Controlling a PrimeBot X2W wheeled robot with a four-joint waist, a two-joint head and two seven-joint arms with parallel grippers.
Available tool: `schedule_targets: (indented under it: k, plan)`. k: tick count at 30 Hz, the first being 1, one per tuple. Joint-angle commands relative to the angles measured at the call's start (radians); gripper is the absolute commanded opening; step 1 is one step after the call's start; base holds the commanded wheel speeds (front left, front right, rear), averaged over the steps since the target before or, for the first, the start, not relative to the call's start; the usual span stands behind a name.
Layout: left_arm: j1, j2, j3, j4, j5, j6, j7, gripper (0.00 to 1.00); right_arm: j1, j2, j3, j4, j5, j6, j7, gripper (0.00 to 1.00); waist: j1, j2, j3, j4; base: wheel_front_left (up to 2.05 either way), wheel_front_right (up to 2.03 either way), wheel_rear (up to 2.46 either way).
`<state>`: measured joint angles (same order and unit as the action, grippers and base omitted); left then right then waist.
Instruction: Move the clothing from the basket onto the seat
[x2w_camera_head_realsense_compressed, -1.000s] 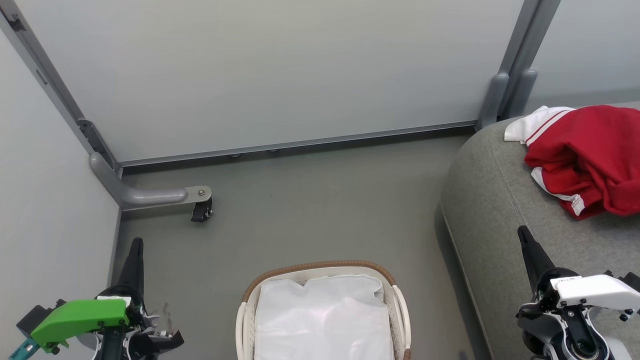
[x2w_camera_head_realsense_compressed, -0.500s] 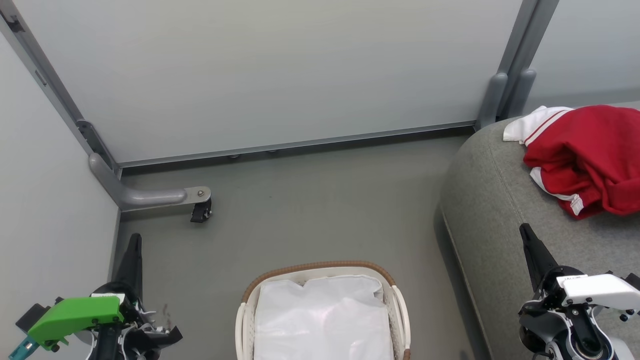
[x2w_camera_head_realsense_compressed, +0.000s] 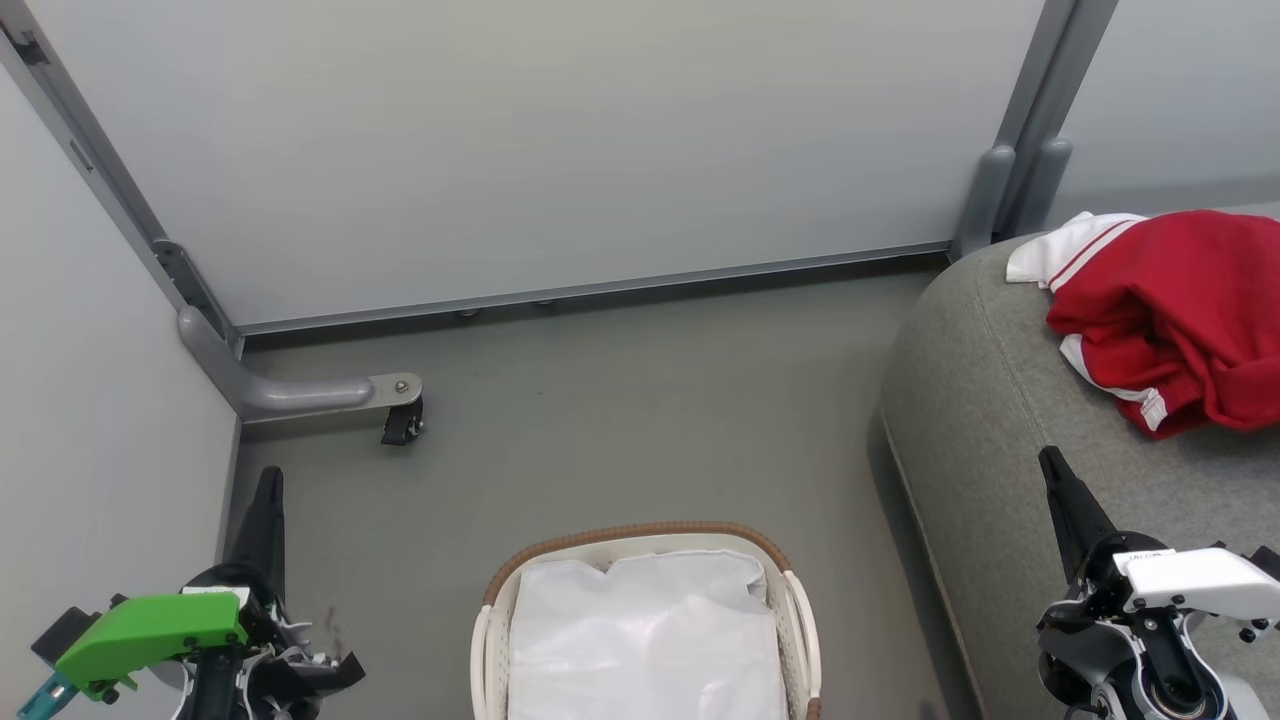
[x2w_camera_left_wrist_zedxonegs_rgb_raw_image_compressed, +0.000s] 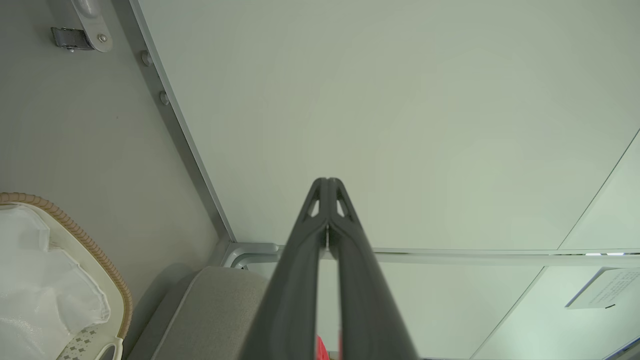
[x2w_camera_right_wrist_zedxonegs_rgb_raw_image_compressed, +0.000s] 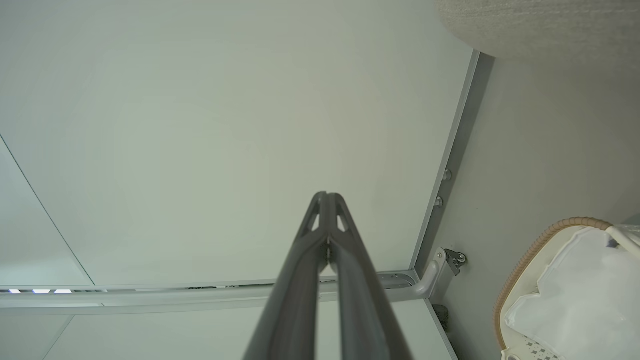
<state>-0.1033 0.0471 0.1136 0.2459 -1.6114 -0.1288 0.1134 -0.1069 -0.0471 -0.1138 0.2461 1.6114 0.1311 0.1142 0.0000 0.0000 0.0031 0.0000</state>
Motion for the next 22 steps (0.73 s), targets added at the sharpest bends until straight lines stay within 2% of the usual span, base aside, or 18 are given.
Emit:
schedule_targets:
  k: [1,22]
  plan:
    - [-0.011,0.006,0.003,-0.002,-0.003,-0.004,0.005,0.00,-0.002,-0.006,-0.002,-0.004,0.003,-0.001,0.003,0.00,0.0000,0.0000,0.000,0.000,0.00,0.00,0.00]
    - [-0.011,0.006,0.002,-0.002,-0.003,-0.004,0.005,0.00,-0.002,-0.006,-0.002,-0.004,0.003,-0.001,0.003,0.00,0.0000,0.0000,0.000,0.000,0.00,0.00,0.00]
